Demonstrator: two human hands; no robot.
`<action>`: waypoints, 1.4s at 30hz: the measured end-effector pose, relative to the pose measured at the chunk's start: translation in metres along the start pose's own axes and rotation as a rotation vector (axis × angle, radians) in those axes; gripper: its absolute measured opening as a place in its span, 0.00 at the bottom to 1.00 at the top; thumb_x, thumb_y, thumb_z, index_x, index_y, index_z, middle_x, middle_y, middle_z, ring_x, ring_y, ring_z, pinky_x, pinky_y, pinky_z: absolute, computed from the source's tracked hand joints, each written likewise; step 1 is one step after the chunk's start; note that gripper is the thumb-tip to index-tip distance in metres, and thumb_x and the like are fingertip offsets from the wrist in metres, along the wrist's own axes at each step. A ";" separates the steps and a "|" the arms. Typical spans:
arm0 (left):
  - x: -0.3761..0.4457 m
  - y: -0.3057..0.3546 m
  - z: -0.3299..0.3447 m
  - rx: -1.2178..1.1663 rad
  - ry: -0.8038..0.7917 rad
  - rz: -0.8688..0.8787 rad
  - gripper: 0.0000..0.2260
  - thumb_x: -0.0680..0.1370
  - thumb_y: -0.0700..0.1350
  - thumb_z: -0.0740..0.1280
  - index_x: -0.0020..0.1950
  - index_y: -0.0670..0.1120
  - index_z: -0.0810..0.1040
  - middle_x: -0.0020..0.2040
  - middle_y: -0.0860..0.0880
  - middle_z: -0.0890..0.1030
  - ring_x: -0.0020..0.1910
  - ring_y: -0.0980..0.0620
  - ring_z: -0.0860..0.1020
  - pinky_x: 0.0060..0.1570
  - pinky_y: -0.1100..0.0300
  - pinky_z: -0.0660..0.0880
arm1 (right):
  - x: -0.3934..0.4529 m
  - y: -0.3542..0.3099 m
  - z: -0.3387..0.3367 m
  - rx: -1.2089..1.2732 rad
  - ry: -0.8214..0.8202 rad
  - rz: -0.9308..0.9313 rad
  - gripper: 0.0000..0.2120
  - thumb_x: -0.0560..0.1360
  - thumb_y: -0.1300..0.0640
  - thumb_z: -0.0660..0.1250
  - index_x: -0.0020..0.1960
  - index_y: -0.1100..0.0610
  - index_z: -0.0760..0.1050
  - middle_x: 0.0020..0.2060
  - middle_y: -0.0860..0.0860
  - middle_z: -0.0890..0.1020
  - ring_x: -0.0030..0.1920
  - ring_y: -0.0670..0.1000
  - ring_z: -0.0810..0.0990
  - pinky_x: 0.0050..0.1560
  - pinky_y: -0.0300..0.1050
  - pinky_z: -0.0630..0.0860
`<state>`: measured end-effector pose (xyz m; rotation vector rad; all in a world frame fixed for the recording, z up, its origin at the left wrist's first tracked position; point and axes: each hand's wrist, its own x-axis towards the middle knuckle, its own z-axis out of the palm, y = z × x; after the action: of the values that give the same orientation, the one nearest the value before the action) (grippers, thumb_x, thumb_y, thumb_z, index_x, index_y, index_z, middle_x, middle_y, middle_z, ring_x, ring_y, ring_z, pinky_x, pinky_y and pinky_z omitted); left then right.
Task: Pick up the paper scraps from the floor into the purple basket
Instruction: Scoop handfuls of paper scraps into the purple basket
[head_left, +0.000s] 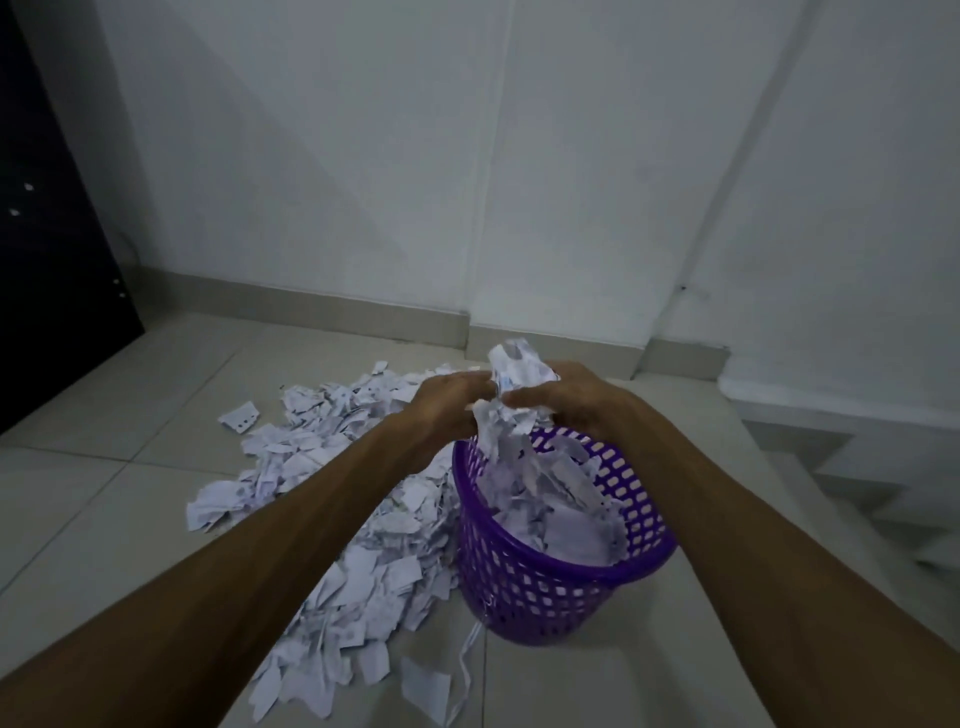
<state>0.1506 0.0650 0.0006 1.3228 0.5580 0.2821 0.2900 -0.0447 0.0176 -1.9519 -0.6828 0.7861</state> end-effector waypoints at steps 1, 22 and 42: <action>-0.002 -0.002 0.001 0.031 -0.047 -0.034 0.11 0.77 0.43 0.67 0.57 0.43 0.82 0.48 0.46 0.85 0.48 0.44 0.84 0.49 0.52 0.81 | -0.003 0.006 -0.002 -0.037 -0.011 0.015 0.28 0.65 0.54 0.81 0.62 0.60 0.77 0.52 0.54 0.83 0.47 0.52 0.83 0.45 0.41 0.82; -0.012 0.003 -0.038 0.052 -0.029 -0.122 0.10 0.78 0.49 0.68 0.58 0.49 0.78 0.53 0.52 0.85 0.44 0.49 0.85 0.31 0.65 0.78 | -0.014 0.030 -0.013 -0.277 -0.046 0.084 0.16 0.78 0.55 0.69 0.64 0.58 0.78 0.56 0.51 0.77 0.55 0.56 0.81 0.24 0.30 0.69; -0.016 -0.008 -0.043 0.279 0.027 -0.219 0.12 0.80 0.50 0.64 0.61 0.47 0.78 0.58 0.52 0.81 0.40 0.53 0.77 0.34 0.64 0.71 | -0.015 0.008 0.037 -0.483 -0.229 -0.051 0.16 0.80 0.47 0.64 0.60 0.56 0.80 0.53 0.53 0.84 0.44 0.50 0.84 0.47 0.45 0.80</action>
<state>0.1132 0.0911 -0.0092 1.5127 0.7789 0.0418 0.2543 -0.0395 -0.0006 -2.2793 -1.1402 0.8807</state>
